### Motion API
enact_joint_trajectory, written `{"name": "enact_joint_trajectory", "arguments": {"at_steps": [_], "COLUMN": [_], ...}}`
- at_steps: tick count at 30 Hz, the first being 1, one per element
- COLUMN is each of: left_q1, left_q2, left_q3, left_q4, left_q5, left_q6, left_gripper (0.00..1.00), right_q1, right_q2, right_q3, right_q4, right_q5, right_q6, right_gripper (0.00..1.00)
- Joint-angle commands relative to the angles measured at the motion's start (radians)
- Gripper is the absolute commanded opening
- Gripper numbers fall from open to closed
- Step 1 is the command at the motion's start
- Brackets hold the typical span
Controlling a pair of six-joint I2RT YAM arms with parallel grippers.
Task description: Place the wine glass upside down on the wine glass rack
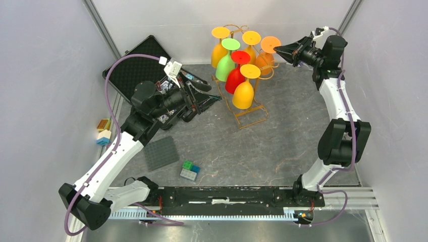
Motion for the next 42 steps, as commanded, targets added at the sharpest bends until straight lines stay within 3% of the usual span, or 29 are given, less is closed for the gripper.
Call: {"name": "enact_joint_trajectory", "arguments": {"at_steps": [1,42], "left_q1": [-0.004,-0.004], "left_q2": [-0.024,-0.034], "left_q3": [0.000,-0.018], "left_q4": [0.017,0.017], "left_q5": [-0.014,-0.023], "left_q6": [0.023,0.020], "left_gripper": [0.96,0.95], "right_q1": [0.021,0.075], "right_q2": [0.013,0.062], "right_q3": [0.005,0.058], "right_q4": [0.002,-0.024], "right_q5": [0.006,-0.040], "right_q6": [-0.034,-0.058], "right_gripper": [0.00,0.03]}}
